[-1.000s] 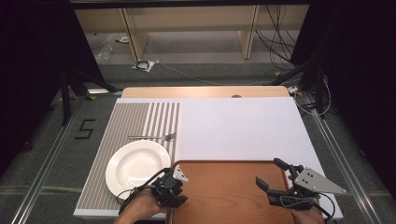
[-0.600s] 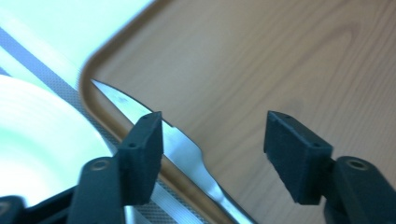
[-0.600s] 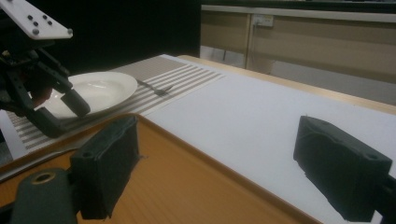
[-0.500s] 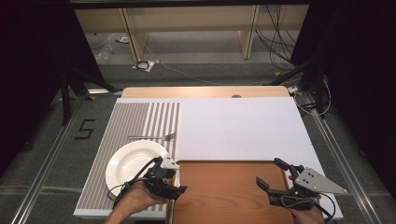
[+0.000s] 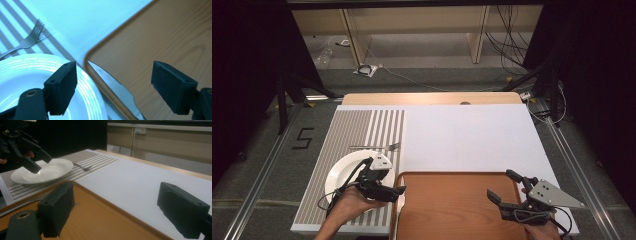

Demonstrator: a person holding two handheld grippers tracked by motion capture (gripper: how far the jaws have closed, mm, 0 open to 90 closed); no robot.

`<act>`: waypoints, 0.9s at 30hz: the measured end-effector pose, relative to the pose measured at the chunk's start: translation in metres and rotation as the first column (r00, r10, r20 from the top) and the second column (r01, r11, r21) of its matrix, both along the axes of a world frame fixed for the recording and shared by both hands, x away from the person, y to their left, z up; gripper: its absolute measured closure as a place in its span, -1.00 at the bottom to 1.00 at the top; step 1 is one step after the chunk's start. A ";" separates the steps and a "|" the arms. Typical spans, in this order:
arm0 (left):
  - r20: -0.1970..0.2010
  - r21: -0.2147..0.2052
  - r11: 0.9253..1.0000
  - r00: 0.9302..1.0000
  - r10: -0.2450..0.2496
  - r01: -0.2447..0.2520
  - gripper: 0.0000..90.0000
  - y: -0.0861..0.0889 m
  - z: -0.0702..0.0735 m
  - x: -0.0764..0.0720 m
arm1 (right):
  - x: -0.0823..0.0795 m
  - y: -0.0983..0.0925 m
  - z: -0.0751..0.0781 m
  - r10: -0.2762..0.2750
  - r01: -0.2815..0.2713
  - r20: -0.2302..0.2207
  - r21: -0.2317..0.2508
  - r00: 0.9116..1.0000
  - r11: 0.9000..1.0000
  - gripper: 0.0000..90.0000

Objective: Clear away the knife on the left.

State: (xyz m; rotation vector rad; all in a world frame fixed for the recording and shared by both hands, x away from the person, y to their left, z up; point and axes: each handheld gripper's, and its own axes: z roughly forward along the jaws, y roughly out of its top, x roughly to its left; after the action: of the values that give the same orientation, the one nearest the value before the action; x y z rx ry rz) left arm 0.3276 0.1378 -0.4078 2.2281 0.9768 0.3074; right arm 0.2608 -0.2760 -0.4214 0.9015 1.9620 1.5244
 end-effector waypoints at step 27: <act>0.044 -0.025 0.989 0.989 0.144 -0.143 -0.57 0.039 -0.002 0.024 | -0.001 -0.001 -0.001 -0.007 0.007 -0.010 0.003 1.000 1.000 -0.66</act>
State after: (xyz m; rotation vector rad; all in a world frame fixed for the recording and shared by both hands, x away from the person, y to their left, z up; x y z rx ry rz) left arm 0.3512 0.1768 -0.4100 2.1260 1.1127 0.4086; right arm 0.2599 -0.2768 -0.4219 0.9177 1.9617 1.5217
